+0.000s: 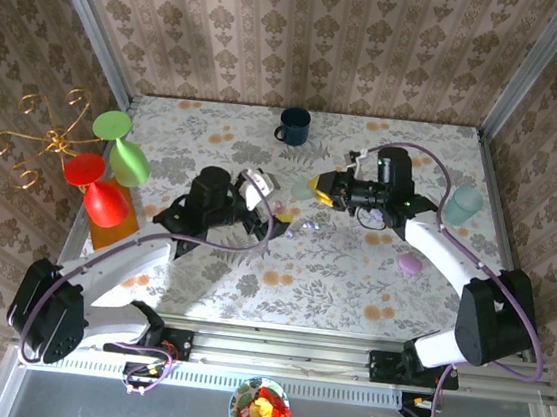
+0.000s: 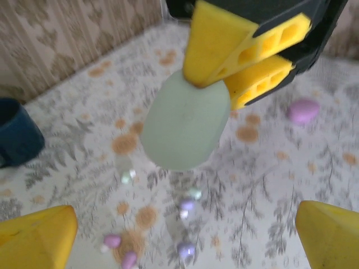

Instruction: Insert the wireless bluetooth earbuds into the charging case

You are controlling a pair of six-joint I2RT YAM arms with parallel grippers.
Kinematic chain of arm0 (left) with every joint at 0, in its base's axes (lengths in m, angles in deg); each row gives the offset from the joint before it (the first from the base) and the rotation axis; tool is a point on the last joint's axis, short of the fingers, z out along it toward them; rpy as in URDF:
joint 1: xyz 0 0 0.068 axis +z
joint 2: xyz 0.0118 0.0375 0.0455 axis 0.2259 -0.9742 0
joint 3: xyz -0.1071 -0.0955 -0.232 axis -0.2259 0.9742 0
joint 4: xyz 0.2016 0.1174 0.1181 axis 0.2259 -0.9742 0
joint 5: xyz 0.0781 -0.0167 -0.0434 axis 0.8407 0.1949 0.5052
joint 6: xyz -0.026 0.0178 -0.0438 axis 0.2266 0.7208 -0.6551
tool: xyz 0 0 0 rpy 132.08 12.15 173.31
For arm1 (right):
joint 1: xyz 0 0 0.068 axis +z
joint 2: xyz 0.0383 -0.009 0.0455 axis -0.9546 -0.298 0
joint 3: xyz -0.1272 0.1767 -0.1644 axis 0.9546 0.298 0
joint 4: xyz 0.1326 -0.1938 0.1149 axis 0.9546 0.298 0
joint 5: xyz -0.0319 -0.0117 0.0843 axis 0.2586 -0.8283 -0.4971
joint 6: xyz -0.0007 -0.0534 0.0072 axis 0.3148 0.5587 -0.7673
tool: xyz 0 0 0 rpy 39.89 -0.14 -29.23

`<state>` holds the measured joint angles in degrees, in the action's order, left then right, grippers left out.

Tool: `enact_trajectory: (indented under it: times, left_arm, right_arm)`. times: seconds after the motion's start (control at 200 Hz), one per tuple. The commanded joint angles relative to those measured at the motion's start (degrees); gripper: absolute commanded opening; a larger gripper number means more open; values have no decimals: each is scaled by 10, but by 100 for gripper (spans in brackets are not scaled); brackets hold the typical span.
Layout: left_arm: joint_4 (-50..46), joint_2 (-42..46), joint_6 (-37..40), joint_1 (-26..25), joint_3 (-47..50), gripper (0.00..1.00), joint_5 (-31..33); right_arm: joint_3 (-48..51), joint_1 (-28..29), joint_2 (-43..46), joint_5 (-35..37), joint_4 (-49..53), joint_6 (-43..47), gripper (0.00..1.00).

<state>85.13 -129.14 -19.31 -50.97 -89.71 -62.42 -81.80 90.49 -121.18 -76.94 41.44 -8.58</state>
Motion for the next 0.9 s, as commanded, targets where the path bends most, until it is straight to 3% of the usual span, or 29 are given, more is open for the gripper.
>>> enact_trajectory:
  times: [0.0,0.46,0.685,0.895]
  left_arm:
    - [156,18,-93,26,31,100,-74]
    - [362,-24,-145,64,40,100,-181]
    - [438,-77,-165,66,14,99,-225]
    - [551,-130,-218,68,2,88,-269]
  right_arm:
    - [11,-6,21,-42,-137,-102,20]
    - [48,-5,1,-64,-533,-397,17]
    - [57,16,-7,-44,-573,-425,15]
    - [71,30,-31,-28,-642,-470,15]
